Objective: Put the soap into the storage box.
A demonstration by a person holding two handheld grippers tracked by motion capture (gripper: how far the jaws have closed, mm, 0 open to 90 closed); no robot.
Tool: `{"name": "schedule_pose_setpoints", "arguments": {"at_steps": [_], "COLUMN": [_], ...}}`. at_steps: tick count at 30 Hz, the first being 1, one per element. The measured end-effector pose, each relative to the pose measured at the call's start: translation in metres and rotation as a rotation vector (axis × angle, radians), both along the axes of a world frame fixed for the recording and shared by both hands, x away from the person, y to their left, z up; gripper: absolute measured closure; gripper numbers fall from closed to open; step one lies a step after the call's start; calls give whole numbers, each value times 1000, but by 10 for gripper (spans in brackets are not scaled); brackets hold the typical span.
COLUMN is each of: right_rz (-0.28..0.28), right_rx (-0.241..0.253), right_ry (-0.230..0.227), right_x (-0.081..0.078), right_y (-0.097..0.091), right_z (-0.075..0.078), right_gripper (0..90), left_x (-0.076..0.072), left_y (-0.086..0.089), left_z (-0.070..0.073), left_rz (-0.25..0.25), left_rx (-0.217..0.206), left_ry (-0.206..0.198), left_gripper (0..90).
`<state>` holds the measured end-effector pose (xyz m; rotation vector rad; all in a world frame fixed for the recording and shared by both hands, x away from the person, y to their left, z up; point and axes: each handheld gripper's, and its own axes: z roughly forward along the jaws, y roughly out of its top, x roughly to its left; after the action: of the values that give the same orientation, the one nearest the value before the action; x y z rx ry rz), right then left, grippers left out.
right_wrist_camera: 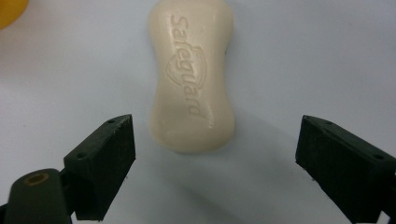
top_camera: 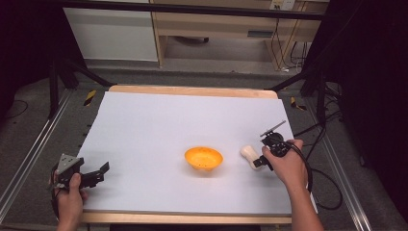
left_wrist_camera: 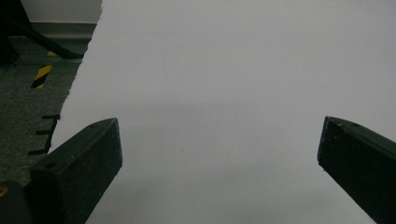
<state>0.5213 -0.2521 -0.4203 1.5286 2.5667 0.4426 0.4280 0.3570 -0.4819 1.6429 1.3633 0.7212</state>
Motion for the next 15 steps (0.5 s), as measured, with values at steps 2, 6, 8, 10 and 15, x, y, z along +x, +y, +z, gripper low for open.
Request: {"name": "schedule_pose_setpoints", "arguments": {"at_steps": [2,6,8,10,15], "right_rz": [1,-6,-9,-11,-15], "right_rx": [4,16,12,16,17], "right_ry": [0,4,7,12,13], "right_x": [3,8,12,15,19], "right_y": [3,9,11,14,22], "right_z": [0,0,-2,-3,-6], "right_gripper": [138,151,164,167,172], "left_x": [0,0,0,0,0], "left_y": [0,0,0,0,0], "left_z": [0,0,0,0,0], "left_rz": [1,0,0,1,1], "left_rx": [-1,0,0,1,0], "left_ry": [0,0,0,1,1], "left_gripper": [0,0,0,0,0]}}
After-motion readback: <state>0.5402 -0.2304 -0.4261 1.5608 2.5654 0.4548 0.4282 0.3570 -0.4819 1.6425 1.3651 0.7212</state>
